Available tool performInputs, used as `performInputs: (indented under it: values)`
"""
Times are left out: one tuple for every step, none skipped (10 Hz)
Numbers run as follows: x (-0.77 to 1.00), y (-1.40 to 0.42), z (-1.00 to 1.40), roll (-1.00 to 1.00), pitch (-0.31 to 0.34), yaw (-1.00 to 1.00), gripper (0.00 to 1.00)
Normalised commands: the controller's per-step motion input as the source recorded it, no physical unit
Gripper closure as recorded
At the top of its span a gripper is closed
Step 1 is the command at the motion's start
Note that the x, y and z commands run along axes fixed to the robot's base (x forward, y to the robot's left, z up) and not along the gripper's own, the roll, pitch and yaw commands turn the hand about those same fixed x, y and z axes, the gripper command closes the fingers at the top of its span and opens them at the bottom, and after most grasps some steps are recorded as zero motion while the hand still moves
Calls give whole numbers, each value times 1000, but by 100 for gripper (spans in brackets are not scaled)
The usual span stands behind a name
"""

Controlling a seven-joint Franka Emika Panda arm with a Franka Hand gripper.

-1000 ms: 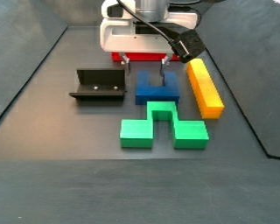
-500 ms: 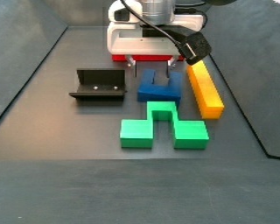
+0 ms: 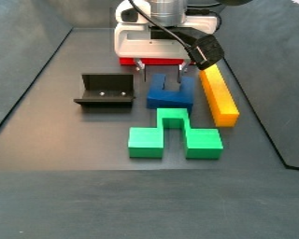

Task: Pick up the blue object. Move up. Place the blue object on the fixture. Regrasp the blue object. Move to above the board. Insert the blue object.
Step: Pick up the blue object.

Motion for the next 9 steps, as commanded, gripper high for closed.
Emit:
performInputs:
  values:
    - [17,0,-17,76,0,-260,0]
    - [0,0,-23,86,0,-266,0]
    - [0,-29,-40,101,0,-260,0]
    - [0,-9,-43,60,0,-111,0]
    - [0,0,-137,24,-26,0,0]
    - [0,0,-209,33,-44,0,0]
    - [0,0,-180,26,-40,0,0]
    - [0,0,-183,31,-43,0,0]
    - [0,-14,-203,39,-54,0,0]
